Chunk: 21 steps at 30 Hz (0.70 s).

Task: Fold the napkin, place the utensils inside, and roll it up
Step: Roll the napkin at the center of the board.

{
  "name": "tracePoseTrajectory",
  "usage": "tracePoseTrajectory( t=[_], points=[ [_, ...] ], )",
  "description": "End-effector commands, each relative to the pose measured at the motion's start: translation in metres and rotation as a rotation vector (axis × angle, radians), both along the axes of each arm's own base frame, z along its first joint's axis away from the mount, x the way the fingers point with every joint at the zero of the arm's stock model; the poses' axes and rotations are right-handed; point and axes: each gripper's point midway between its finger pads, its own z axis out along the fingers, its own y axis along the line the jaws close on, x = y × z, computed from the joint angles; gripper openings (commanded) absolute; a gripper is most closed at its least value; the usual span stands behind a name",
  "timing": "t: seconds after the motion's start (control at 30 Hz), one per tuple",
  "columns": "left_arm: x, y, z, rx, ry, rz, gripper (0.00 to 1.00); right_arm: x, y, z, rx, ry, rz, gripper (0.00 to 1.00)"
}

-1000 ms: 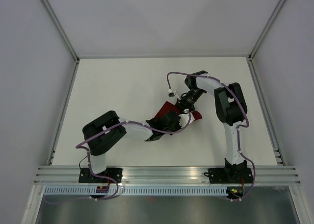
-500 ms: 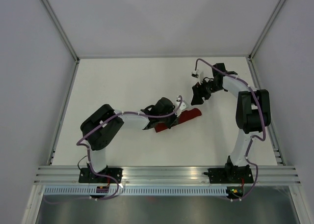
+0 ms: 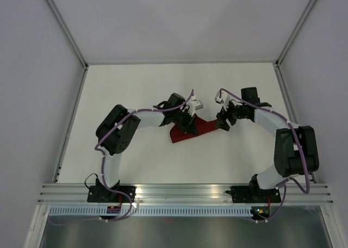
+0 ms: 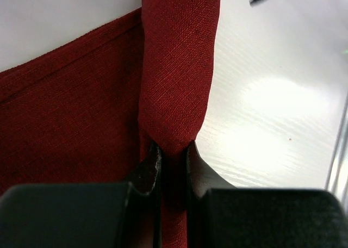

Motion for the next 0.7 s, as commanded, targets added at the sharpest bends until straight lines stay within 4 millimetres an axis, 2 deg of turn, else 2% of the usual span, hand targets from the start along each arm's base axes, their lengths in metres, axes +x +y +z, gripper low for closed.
tracePoseTrajectory(
  t=[0.0, 0.03, 0.1, 0.13, 0.2, 0.23, 0.33, 0.5, 0.67],
  points=[
    [-0.055, 0.033, -0.064, 0.172, 0.363, -0.010, 0.02, 0.002, 0.017, 0.015, -0.002, -0.210, 0.144, 0.79],
    [-0.056, 0.035, -0.064, 0.173, 0.383, -0.009, 0.02, -0.009, 0.023, 0.010, -0.014, -0.226, 0.167, 0.79],
    [-0.058, 0.033, -0.065, 0.165, 0.416, -0.019, 0.02, -0.008, 0.028, 0.012, -0.040, -0.312, 0.189, 0.81],
    [-0.060, 0.036, -0.069, 0.180, 0.444, -0.017, 0.02, -0.019, 0.035, 0.007, -0.066, -0.330, 0.212, 0.81],
    [-0.061, 0.035, -0.068, 0.173, 0.465, -0.026, 0.02, -0.021, 0.044, 0.009, -0.092, -0.396, 0.238, 0.82],
    [-0.061, 0.036, -0.069, 0.174, 0.476, -0.025, 0.02, -0.031, 0.054, 0.008, -0.098, -0.410, 0.270, 0.82],
    [-0.064, 0.036, -0.069, 0.174, 0.507, -0.037, 0.02, -0.035, 0.064, 0.006, -0.137, -0.459, 0.299, 0.83],
    [-0.065, 0.039, -0.070, 0.182, 0.544, -0.040, 0.03, -0.043, 0.073, -0.002, -0.178, -0.476, 0.345, 0.82],
    [-0.066, 0.040, -0.071, 0.185, 0.574, -0.038, 0.04, -0.058, 0.079, -0.020, -0.225, -0.466, 0.402, 0.81]
  ],
)
